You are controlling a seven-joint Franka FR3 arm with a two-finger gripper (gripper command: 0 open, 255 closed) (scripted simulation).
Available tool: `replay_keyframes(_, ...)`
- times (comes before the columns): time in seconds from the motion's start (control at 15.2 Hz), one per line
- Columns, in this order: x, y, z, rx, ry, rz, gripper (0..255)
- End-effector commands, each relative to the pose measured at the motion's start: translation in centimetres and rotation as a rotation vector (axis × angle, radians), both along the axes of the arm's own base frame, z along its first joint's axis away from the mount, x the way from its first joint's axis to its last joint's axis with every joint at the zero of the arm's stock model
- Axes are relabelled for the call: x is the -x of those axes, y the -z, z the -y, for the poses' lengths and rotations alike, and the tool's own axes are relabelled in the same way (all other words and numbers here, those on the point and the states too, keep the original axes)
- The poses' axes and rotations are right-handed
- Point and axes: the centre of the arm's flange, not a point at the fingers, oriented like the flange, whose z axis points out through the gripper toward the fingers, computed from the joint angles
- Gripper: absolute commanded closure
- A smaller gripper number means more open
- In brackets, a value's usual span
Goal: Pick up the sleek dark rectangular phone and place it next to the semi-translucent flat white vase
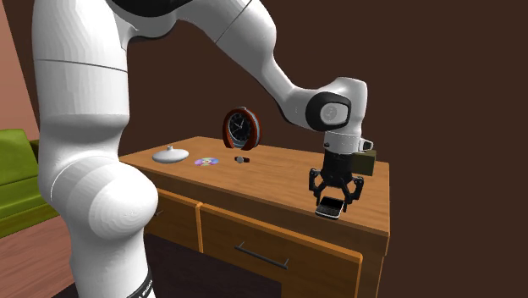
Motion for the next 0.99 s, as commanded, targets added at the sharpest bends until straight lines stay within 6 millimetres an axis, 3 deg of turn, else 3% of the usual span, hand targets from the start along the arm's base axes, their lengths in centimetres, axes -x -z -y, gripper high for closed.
replay_keyframes(0.0,0.0,0.1,-0.1,-0.002,-0.001,-0.002,255)
replay_keyframes(0.13,0.0,0.1,0.0,-0.002,-0.001,-0.002,255)
replay_keyframes(0.92,0.0,-6.2,0.0,-0.002,-0.001,-0.002,255)
